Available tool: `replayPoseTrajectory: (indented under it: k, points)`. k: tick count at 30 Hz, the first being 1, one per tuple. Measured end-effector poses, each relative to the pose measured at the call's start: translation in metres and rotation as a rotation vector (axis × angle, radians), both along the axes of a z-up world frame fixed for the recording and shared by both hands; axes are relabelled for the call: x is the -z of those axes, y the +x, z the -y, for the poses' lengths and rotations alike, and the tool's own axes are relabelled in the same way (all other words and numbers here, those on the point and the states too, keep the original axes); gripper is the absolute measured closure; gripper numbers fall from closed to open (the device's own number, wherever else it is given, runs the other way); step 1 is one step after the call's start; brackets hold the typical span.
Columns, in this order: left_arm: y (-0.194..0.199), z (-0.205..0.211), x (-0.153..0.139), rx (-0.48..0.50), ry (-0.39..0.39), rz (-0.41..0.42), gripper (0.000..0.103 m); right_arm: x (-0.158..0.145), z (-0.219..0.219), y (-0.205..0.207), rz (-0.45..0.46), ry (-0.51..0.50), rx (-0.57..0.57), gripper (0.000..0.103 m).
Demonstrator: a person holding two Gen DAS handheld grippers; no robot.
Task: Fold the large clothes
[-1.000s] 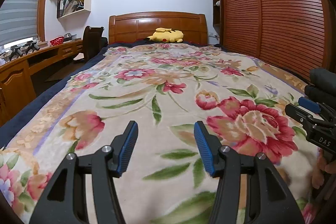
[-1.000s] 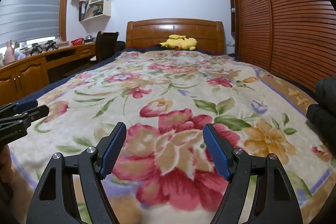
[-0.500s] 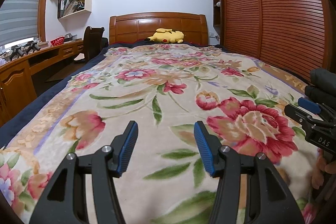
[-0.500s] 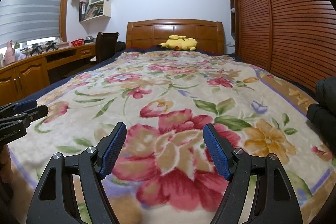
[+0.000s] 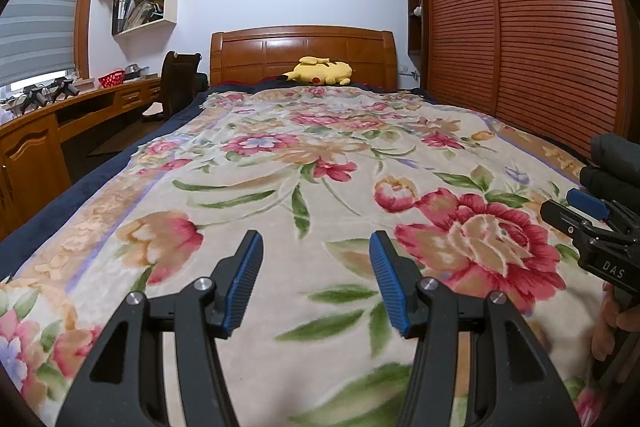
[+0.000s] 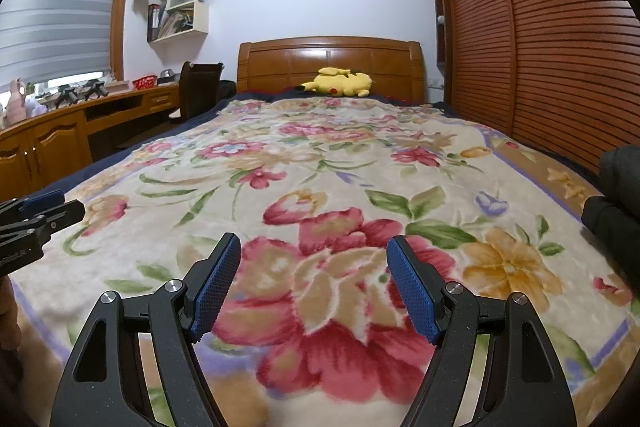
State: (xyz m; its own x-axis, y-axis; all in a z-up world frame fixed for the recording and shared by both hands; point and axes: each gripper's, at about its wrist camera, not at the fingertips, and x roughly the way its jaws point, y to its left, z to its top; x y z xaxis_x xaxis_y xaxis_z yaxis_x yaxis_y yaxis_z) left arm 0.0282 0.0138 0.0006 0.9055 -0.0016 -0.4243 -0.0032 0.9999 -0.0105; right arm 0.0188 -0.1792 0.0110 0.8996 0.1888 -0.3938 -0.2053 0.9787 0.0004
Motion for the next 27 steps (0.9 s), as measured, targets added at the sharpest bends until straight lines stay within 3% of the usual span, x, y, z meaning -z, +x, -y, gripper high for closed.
replayPoseTrajectory:
  k: [27]
  points:
    - [-0.0031,0.002,-0.0019,-0.003,0.008,0.006,0.048,0.0015,0.0012,0.0012,0.002,0.0,0.001,0.026]
